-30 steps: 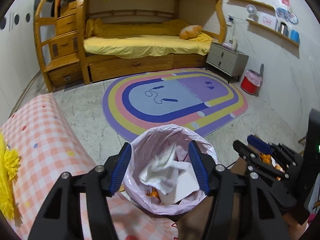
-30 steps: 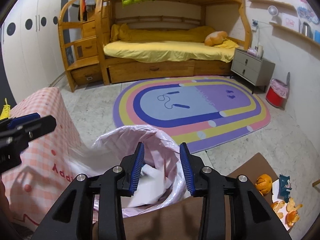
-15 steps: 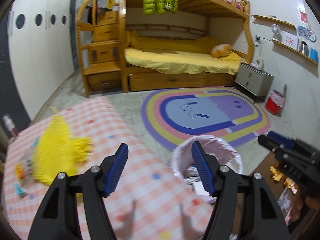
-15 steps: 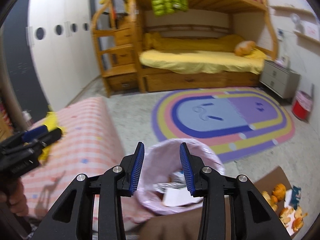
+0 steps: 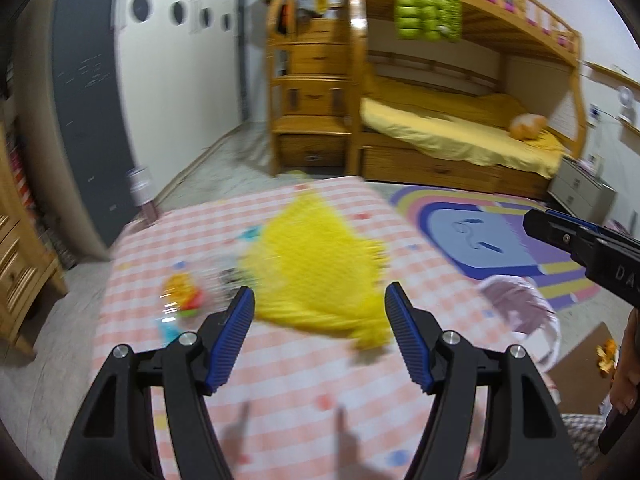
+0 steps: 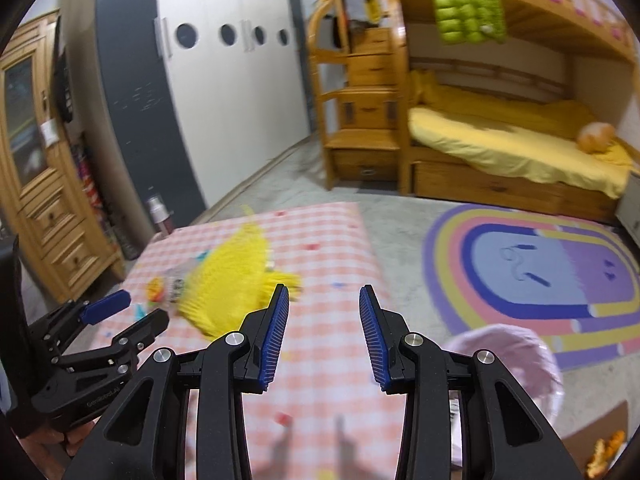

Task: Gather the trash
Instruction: 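Move both open grippers back over the table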

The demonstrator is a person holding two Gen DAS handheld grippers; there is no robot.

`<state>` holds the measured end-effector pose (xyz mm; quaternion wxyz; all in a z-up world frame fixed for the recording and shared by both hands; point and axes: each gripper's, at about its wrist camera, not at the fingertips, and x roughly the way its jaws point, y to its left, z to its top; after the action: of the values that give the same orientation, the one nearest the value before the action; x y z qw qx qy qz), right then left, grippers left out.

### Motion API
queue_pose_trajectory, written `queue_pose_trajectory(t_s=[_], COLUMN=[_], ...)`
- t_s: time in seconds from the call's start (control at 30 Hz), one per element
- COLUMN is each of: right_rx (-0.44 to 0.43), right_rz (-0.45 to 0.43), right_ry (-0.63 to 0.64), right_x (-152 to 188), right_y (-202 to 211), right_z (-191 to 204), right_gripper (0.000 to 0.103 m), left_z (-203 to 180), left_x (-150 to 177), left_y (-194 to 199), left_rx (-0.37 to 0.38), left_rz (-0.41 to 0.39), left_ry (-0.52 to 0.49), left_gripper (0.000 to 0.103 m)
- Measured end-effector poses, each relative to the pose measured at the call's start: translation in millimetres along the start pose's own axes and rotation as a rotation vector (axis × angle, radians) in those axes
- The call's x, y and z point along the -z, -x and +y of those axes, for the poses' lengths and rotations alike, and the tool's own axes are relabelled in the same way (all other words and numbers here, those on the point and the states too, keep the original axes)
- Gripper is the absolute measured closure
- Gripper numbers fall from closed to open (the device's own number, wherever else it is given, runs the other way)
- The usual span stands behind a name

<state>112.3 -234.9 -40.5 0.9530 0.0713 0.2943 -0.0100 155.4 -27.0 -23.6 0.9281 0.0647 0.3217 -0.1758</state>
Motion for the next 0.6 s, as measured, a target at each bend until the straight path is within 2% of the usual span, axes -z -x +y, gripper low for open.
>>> queue_pose_trajectory(t_s=[0.13,0.3,0.43,0.5,0.6], right_rx=[-0.055,-0.087,-0.090,-0.088,-0.082], right_rz=[0.019,0.030,0.055,0.081,0.063], right_ry=[-0.005,0.034,0.035,0.023,0.013], right_x=[-12,-21,-12,-11,-14], right_y=[-31,-67,-84,-90,-87], right_z=[22,38,34,31,27], right_gripper=[0.064,0.064,0.064,0.064,0.064], left_z=[41,74,98,97,92], left_x=[-1,-4,-4,-2,7], left_y=[-5,-18,-38,-42,-52], left_rx=[-0.091,-0.162,-0.166,-0.164,-0.127], left_rz=[0.009,0.020,0.069,0.081,0.126], left_ry=[0.012,-0.018,0.035,0.040,0.030], left_gripper=[0.034,0.034,0.034,0.034,0.033])
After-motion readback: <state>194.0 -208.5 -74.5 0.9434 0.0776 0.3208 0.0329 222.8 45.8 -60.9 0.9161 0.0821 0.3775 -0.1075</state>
